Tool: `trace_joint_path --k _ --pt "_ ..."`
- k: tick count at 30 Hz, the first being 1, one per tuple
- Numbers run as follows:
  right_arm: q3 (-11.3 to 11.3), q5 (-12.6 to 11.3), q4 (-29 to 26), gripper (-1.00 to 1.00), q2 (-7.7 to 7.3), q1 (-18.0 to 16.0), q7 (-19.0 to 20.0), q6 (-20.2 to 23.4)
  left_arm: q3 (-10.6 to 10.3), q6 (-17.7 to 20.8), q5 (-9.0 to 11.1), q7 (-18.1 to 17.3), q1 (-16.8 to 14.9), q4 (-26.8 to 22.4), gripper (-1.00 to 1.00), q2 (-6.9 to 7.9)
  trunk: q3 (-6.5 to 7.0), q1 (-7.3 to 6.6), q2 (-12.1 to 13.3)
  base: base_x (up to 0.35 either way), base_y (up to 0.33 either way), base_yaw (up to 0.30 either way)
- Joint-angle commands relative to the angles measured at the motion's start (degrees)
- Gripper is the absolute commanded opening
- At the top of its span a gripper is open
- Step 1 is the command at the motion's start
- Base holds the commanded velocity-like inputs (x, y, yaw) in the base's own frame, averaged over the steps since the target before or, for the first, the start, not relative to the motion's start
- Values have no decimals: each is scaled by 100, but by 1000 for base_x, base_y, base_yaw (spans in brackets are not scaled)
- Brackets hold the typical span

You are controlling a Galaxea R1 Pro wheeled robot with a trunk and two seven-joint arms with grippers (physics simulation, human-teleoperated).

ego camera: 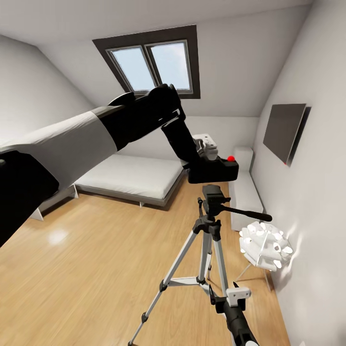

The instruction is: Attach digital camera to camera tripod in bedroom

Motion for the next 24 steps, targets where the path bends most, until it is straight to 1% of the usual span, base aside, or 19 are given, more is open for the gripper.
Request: trace_joint_path --k 1,2,3,9,24 --pt "12 45 2 100 -2 -5 -59 -8 -18 27 21 -15 -12 2 -100 0 -14 4 -14 0 0 0" --pt "11 45 2 100 -2 -5 -60 -9 -18 26 21 -15 -12 1 -100 0 -14 4 -14 0 0 0" --pt "10 44 2 -100 -2 -5 -61 -20 -18 26 21 -15 -12 -1 -100 0 -14 4 -14 0 0 0" --pt "8 44 2 -100 -2 -5 -70 -190 -18 30 21 -16 -12 -101 -100 0 -14 4 -14 0 0 0" --pt "8 44 2 -100 -2 -5 -71 -214 -18 33 18 -9 -12 -112 -100 0 -14 4 -14 0 0 0"
